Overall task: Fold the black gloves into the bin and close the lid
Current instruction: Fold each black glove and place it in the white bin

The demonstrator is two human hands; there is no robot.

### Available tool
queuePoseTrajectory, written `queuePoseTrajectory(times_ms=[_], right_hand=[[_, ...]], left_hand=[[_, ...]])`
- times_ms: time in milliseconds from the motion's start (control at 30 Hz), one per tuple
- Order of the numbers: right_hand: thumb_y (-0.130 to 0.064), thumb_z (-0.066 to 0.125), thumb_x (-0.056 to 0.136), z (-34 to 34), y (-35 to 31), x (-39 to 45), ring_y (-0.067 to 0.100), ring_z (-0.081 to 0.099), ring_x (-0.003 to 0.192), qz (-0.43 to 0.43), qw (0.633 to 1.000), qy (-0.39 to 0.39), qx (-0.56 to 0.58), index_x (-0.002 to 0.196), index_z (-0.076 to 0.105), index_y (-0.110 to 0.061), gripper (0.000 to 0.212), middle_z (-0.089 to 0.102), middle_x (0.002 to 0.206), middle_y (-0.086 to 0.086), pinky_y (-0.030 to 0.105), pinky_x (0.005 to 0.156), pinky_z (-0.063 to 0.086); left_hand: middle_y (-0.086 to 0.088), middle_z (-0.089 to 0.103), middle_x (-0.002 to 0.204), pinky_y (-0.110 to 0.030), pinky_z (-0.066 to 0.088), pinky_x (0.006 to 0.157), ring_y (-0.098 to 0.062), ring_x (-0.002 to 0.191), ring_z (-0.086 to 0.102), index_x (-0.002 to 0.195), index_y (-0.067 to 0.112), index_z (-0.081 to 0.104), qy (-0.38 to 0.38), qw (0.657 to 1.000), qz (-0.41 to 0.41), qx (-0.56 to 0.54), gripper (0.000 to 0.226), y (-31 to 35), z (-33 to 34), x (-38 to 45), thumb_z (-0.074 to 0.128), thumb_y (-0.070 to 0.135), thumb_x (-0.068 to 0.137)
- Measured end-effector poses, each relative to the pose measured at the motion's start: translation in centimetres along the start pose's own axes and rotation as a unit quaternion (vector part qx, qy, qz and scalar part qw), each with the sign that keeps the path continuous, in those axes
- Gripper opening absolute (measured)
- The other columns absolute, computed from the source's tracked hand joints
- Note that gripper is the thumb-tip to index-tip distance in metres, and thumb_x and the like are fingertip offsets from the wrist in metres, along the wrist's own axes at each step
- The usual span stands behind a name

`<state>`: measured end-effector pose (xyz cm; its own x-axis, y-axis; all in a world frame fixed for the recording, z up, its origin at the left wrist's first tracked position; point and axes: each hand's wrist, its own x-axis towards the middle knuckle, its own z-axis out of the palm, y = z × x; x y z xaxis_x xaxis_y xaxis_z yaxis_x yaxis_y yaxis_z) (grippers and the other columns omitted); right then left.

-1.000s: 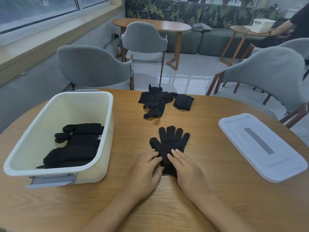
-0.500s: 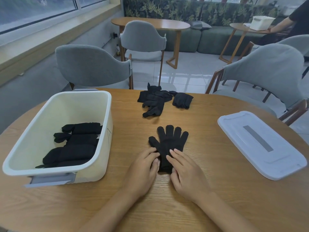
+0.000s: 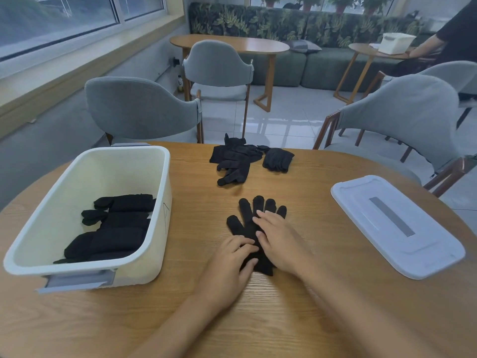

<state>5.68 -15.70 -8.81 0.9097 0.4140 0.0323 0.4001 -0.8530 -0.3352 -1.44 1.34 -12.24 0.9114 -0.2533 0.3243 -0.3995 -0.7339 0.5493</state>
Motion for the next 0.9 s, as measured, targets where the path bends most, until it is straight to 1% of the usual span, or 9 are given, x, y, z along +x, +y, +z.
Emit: queuePoseTrajectory(times_ms=[67, 200, 233, 333, 500, 600, 700, 833, 900], right_hand=[[-0.040, 0.034, 0.107, 0.4, 0.6, 0.6, 0.009, 0.012, 0.151, -0.004, 1.000, -0.014, -0.016, 0.156, 0.031, -0.022, 0.052, 0.023, 0.164, -0.007, 0.029, 0.121, 0.013], [-0.048, 0.028, 0.106, 1.0, 1.4, 1.1, 0.009, 0.005, 0.153, -0.015, 0.999, -0.016, -0.041, 0.158, 0.024, -0.023, 0.058, 0.015, 0.166, -0.007, 0.031, 0.123, 0.008], [-0.048, 0.027, 0.106, 1.2, 1.5, 1.1, 0.009, 0.003, 0.153, -0.018, 0.999, -0.015, -0.041, 0.158, 0.023, -0.023, 0.058, 0.014, 0.166, -0.007, 0.031, 0.123, 0.006], [-0.049, 0.024, 0.105, 1.5, 1.7, 0.8, 0.009, 0.001, 0.153, -0.024, 0.999, 0.006, -0.035, 0.157, 0.026, -0.024, 0.058, 0.016, 0.166, -0.007, 0.031, 0.124, 0.000], [-0.050, 0.026, 0.105, 1.4, 2.1, -0.8, 0.007, 0.002, 0.152, -0.019, 0.999, 0.039, -0.007, 0.155, 0.033, -0.025, 0.056, 0.020, 0.164, -0.009, 0.030, 0.123, 0.001], [-0.050, 0.028, 0.105, 1.4, 2.2, -2.2, 0.003, 0.003, 0.151, -0.019, 0.999, 0.039, 0.006, 0.154, 0.034, -0.027, 0.055, 0.021, 0.163, -0.012, 0.030, 0.124, 0.007], [-0.049, 0.030, 0.105, 1.5, 2.3, -3.6, 0.002, 0.001, 0.151, -0.017, 0.999, 0.030, 0.000, 0.154, 0.034, -0.030, 0.053, 0.020, 0.162, -0.015, 0.026, 0.122, 0.005], [-0.050, 0.029, 0.104, 2.1, 2.1, -5.1, 0.002, 0.001, 0.151, -0.015, 0.999, 0.038, -0.011, 0.154, 0.035, -0.030, 0.054, 0.021, 0.162, -0.014, 0.027, 0.122, 0.009], [-0.051, 0.026, 0.103, 2.3, 1.9, -5.6, 0.001, 0.000, 0.151, -0.009, 0.999, 0.038, -0.004, 0.154, 0.034, -0.031, 0.055, 0.020, 0.163, -0.014, 0.027, 0.122, 0.010]], left_hand=[[0.016, 0.059, 0.130, -0.009, 0.024, 0.111, 0.002, 0.132, 0.040, 0.126, 0.025, 0.069, 0.001, 1.000, 0.000, 0.002, 0.029, 0.0, 0.1, 0.0, 0.059, 0.032, 0.099], [0.017, 0.059, 0.135, -0.019, 0.029, 0.116, 0.000, 0.138, 0.038, 0.128, 0.026, 0.068, 0.000, 1.000, 0.001, -0.001, 0.030, -0.2, 0.2, -0.1, 0.059, 0.032, 0.100], [0.017, 0.058, 0.137, -0.018, 0.028, 0.117, 0.001, 0.139, 0.036, 0.129, 0.027, 0.067, -0.002, 1.000, 0.001, -0.001, 0.031, -0.2, 0.1, -0.2, 0.058, 0.034, 0.100], [0.020, 0.051, 0.145, -0.013, 0.019, 0.118, 0.005, 0.144, 0.028, 0.136, 0.030, 0.061, -0.012, 1.000, 0.001, 0.008, 0.038, -0.4, -0.2, -0.7, 0.054, 0.042, 0.101], [0.023, 0.043, 0.151, -0.017, 0.020, 0.120, 0.006, 0.147, 0.019, 0.142, 0.030, 0.056, -0.040, 0.999, 0.021, 0.024, 0.046, -1.0, -1.1, -1.2, 0.053, 0.048, 0.100], [0.021, 0.047, 0.149, -0.023, 0.028, 0.119, 0.005, 0.144, 0.025, 0.142, 0.030, 0.057, -0.059, 0.997, 0.042, 0.039, 0.046, -1.5, -1.6, -1.1, 0.057, 0.048, 0.099], [0.019, 0.050, 0.148, -0.026, 0.032, 0.118, 0.001, 0.142, 0.033, 0.140, 0.029, 0.059, -0.068, 0.994, 0.063, 0.052, 0.046, -1.6, -1.9, -0.8, 0.058, 0.048, 0.098], [0.013, 0.056, 0.142, -0.020, 0.033, 0.115, -0.004, 0.134, 0.044, 0.135, 0.024, 0.063, -0.064, 0.989, 0.103, 0.080, 0.041, -1.6, -2.0, -0.3, 0.060, 0.043, 0.098], [0.010, 0.061, 0.136, -0.020, 0.039, 0.109, -0.007, 0.128, 0.050, 0.129, 0.022, 0.066, -0.064, 0.985, 0.126, 0.103, 0.037, -1.7, -2.0, -0.1, 0.061, 0.041, 0.097]])
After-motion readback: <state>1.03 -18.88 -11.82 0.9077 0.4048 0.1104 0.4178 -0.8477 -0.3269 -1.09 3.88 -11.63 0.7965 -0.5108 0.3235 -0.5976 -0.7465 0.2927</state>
